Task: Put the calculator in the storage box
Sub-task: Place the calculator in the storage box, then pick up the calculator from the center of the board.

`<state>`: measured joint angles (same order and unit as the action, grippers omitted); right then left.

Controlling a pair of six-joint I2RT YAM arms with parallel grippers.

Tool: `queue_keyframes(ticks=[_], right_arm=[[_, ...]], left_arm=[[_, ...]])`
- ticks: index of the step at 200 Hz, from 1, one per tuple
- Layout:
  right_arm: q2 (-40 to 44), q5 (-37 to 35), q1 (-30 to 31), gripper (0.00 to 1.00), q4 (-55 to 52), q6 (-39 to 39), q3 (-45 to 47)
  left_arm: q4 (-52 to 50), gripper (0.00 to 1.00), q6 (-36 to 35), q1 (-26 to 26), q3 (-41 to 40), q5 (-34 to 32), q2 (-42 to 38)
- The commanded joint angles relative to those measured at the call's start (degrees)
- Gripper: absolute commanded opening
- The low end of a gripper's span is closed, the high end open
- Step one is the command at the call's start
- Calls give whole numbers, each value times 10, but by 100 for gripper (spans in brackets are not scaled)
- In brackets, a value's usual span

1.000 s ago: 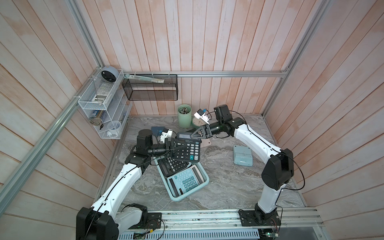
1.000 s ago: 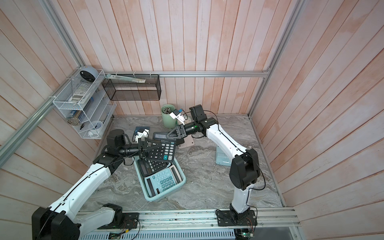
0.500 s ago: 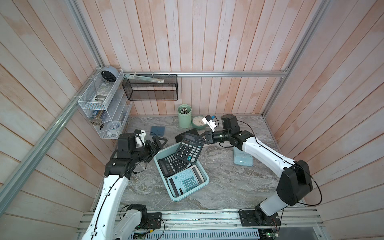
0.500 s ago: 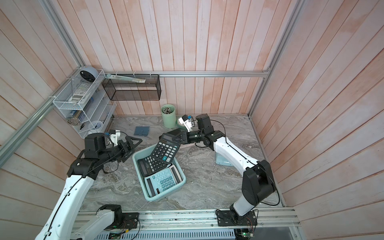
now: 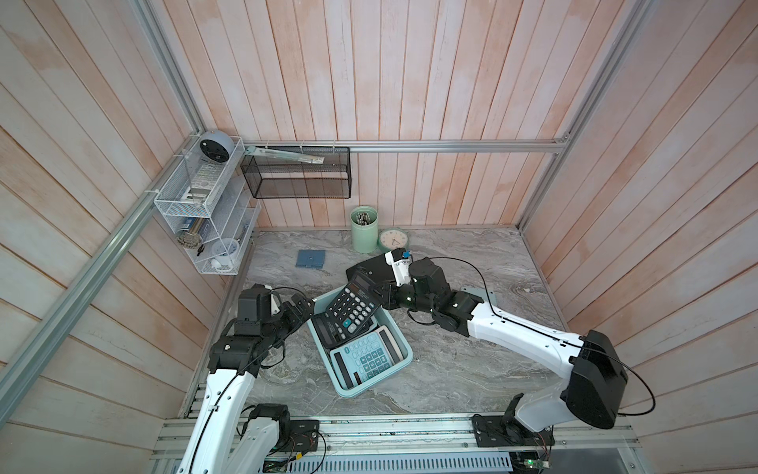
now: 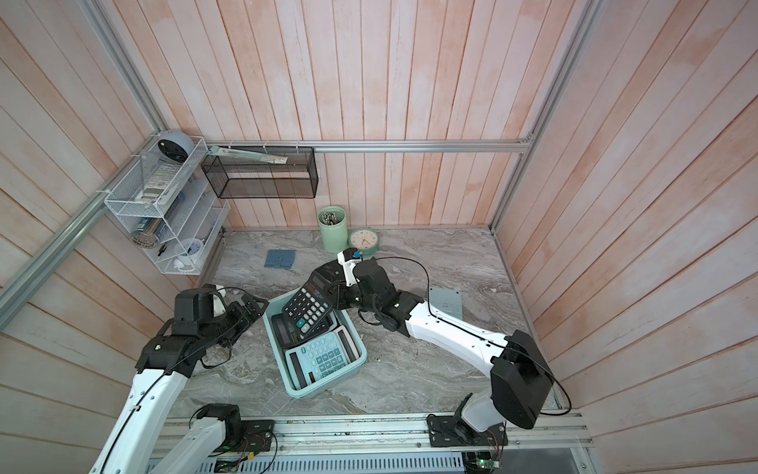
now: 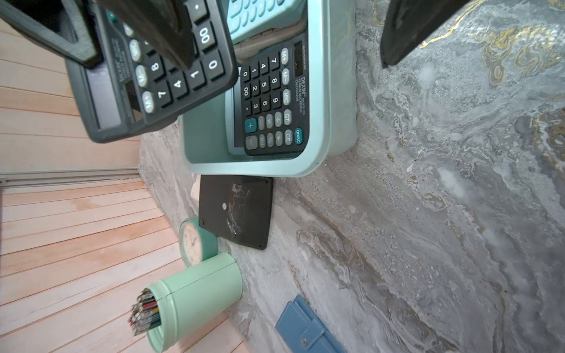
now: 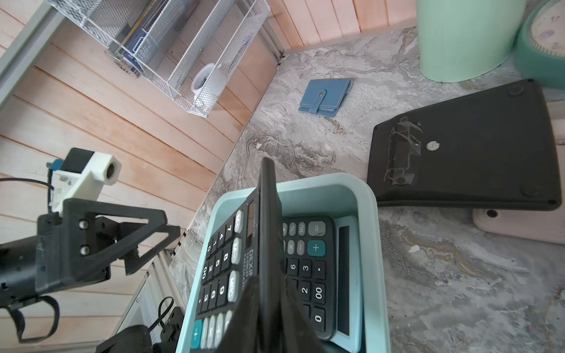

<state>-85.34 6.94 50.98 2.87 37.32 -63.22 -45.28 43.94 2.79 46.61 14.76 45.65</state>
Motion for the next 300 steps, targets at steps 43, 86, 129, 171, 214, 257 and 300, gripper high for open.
queue_keyframes(ticks=[43, 86, 129, 171, 214, 257, 300], right_arm=[[-53, -187, 62, 0, 101, 18, 19], [-81, -217, 71, 7, 72, 33, 5], [-69, -232, 71, 37, -21, 13, -44], [-55, -207, 57, 47, -144, -8, -109], [-17, -123, 0, 48, -198, -28, -100], [50, 1, -71, 50, -183, -44, -20], [77, 82, -94, 55, -145, -41, 60]], left_arm=[[72, 100, 47, -3, -54, 34, -14], [76, 100, 50, -3, -68, 33, -20], [80, 100, 54, -3, -70, 36, -18], [74, 100, 61, -3, -73, 46, -20], [71, 100, 83, -3, -80, 73, -41], [118, 100, 127, -3, -110, 119, -49], [181, 100, 161, -3, -130, 145, -31]])
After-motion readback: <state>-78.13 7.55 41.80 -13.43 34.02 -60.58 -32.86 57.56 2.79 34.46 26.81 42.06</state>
